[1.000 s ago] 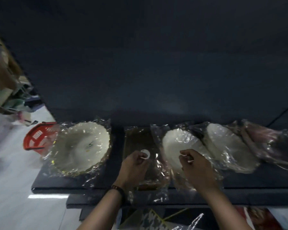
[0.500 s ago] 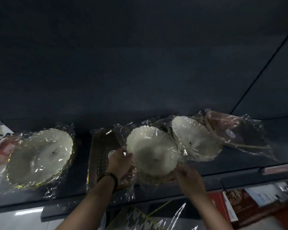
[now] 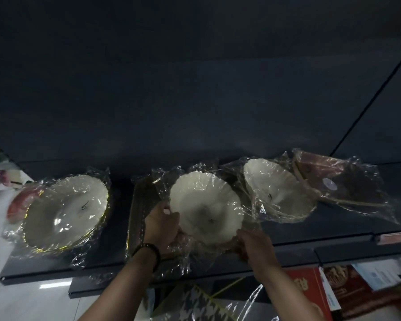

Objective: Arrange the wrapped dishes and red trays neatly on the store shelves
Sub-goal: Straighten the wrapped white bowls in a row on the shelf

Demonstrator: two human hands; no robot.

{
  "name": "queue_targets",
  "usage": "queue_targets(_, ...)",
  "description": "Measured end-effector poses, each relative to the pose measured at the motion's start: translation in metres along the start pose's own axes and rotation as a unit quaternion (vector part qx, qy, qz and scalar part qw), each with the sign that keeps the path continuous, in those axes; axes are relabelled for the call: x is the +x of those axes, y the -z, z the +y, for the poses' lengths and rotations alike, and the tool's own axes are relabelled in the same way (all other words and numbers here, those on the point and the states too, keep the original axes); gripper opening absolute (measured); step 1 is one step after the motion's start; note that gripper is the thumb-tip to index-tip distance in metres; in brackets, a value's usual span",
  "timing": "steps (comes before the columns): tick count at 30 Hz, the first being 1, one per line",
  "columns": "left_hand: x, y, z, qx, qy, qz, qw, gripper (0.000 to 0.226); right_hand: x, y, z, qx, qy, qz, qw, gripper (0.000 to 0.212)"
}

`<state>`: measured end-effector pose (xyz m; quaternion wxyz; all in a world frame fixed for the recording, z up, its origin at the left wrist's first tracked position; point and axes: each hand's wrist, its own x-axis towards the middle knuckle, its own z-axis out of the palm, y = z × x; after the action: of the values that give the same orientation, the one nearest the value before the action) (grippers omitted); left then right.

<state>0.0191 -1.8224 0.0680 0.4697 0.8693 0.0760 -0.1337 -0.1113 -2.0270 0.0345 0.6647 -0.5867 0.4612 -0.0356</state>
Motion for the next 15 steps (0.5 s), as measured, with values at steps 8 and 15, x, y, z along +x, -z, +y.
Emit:
queue_targets(8,-0.02,0.042,-0.021,-0.064,-0.004,0.044,0.997,0.024,-0.014,-0.041,-0.003,-0.009,0.072,-0.023,0.997,0.014)
queue_targets(15,0.004,0.083,-0.089,-0.13,0.026,0.073,0.988,0.029,-0.041,-0.098,-0.024,-0.02,0.129,-0.04,0.991,0.011)
